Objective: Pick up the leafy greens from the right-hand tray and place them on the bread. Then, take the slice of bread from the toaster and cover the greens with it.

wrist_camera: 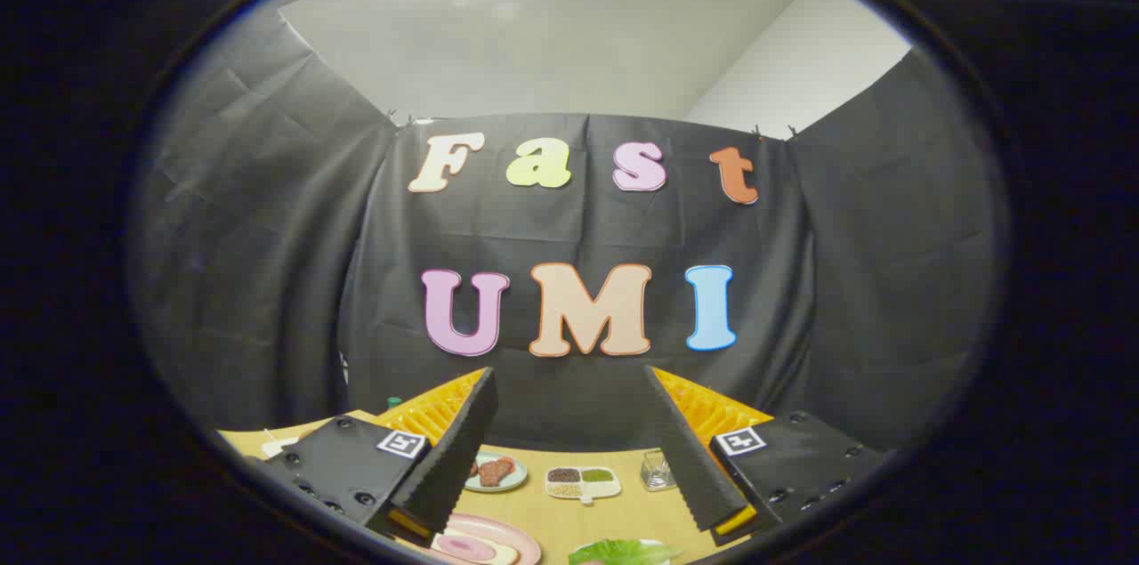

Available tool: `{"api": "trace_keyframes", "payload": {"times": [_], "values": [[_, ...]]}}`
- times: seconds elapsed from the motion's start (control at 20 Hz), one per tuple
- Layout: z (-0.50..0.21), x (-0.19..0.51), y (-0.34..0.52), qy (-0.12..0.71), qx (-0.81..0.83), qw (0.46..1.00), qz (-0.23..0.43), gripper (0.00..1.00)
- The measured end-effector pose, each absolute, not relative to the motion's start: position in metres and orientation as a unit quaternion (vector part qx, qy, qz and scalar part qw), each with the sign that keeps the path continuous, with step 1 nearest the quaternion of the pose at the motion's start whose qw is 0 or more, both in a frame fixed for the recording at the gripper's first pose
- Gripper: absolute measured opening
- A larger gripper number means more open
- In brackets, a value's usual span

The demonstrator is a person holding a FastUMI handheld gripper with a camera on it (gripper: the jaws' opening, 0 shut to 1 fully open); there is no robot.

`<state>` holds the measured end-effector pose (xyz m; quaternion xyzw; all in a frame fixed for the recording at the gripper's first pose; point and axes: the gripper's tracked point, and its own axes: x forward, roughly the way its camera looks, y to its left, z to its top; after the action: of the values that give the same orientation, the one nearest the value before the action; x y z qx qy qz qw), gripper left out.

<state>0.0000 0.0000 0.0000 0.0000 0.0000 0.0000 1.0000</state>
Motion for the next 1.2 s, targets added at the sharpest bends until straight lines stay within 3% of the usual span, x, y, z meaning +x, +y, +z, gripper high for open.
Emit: {"api": "trace_keyframes", "payload": {"times": [0.8,1.2], "values": [[-0.006,0.019,-0.012,0.016,-0.002,1.0,-0.005,1.0],[-0.035,0.028,-0.033,0.063,-0.043,0.997,0.028,1.0]]}}
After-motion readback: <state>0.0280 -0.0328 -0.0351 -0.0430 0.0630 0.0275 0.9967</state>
